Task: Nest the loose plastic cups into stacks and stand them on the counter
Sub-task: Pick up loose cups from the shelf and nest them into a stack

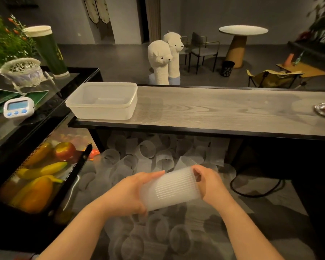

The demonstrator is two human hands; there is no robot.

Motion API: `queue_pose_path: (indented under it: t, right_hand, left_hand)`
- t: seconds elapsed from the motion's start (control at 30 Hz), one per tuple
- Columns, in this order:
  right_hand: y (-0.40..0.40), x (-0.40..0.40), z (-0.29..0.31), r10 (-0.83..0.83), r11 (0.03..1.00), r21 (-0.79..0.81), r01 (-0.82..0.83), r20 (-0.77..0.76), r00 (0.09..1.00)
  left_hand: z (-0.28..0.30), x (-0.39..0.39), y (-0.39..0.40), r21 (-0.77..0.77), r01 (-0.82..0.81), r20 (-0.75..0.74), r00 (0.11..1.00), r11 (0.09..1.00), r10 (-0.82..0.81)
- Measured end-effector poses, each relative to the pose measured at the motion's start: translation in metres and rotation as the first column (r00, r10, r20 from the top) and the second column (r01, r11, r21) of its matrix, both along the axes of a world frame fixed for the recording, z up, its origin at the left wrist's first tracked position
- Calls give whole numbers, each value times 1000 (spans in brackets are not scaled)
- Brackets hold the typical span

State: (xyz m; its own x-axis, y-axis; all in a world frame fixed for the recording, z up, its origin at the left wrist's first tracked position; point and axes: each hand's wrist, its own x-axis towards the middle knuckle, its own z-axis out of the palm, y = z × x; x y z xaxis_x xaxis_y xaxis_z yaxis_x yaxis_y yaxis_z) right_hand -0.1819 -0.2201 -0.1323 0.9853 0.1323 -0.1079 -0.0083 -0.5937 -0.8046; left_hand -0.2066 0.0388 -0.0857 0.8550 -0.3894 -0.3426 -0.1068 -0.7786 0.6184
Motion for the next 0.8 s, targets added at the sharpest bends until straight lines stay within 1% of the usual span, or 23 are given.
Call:
queue_pose_path:
  t: [0.03, 0.07, 0.1, 0.13, 0.17, 0.2, 0.23, 0.27, 0.3, 0.33, 0.37, 0.43, 0.47, 0.53, 0.63, 0.67, 0.7, 0.73, 0.77, 0.8]
  right_hand:
    - [0, 0, 1, -16, 999, 35, 16, -5, 1000]
    - [-3, 0, 4, -68, 992, 109, 69, -16, 998]
    - [-6, -2, 7, -157, 965, 208, 159, -25, 987]
    - [-11, -4, 12, -279, 913, 302, 276, -32, 960]
    - [-16, -7, 17, -415, 846, 364, 390, -11, 910]
    - [-20, -11, 24, -524, 779, 420, 465, 30, 851]
    - [-24, -15, 30, -585, 723, 490, 487, 58, 809]
    - [-27, -18, 36, -591, 681, 569, 461, 55, 805]
    - [-27, -22, 42, -544, 657, 641, 396, 38, 838]
    - [-25, -25, 46, -466, 656, 681, 327, 24, 884]
    - [-21, -27, 49, -379, 678, 685, 267, 15, 925]
    - [-8, -28, 49, -249, 755, 627, 191, 5, 969]
    - [-1, -28, 47, -217, 783, 598, 171, 5, 976]
    - [10, -28, 41, -175, 802, 579, 147, -8, 985]
    - [14, -29, 37, -23, 832, 554, 11, 15, 1000]
    - [12, -29, 34, 2, 844, 536, -12, 20, 1000]
    - [11, -28, 30, -18, 860, 511, -4, 37, 999]
    - [11, -28, 26, -82, 867, 497, 48, 47, 996]
    - [9, -27, 13, -177, 883, 446, 147, 27, 984]
    - [9, -27, 4, -252, 906, 357, 228, 24, 967]
  left_hand:
    - [1, 0, 0, -3, -7, 2, 1000, 1000, 7]
    - [2, -1, 0, -8, -18, 3, 1000, 1000, 18]
    - [3, -2, 1, -11, -30, 4, 1000, 999, 30]
    - [3, -3, 3, -11, -45, 2, 999, 999, 45]
    - [4, -4, 5, -11, -61, -1, 998, 998, 61]
    - [3, -5, 7, -13, -76, -5, 997, 997, 75]
    - [3, -6, 8, -15, -86, -7, 996, 996, 86]
    - [2, -7, 9, -16, -92, -5, 996, 996, 92]
    - [2, -7, 9, -14, -97, -4, 995, 995, 97]
    - [2, -7, 10, -16, -102, -5, 995, 995, 102]
    - [2, -8, 9, -26, -109, -8, 994, 994, 109]
    - [4, -8, 6, -48, -116, -13, 993, 992, 115]
    - [5, -7, 4, -55, -123, -12, 992, 991, 123]
    - [6, -6, 3, -74, -152, -3, 988, 986, 153]
    - [3, -4, 6, -76, -177, 19, 984, 981, 179]
    - [2, -4, 7, -66, -183, 22, 983, 981, 184]
    - [1, -4, 9, -60, -191, 23, 981, 980, 192]
    - [0, -4, 11, -62, -207, 22, 978, 976, 208]
    - [0, -4, 13, -72, -231, 19, 972, 970, 233]
    - [-1, -4, 16, -87, -261, 17, 965, 961, 263]
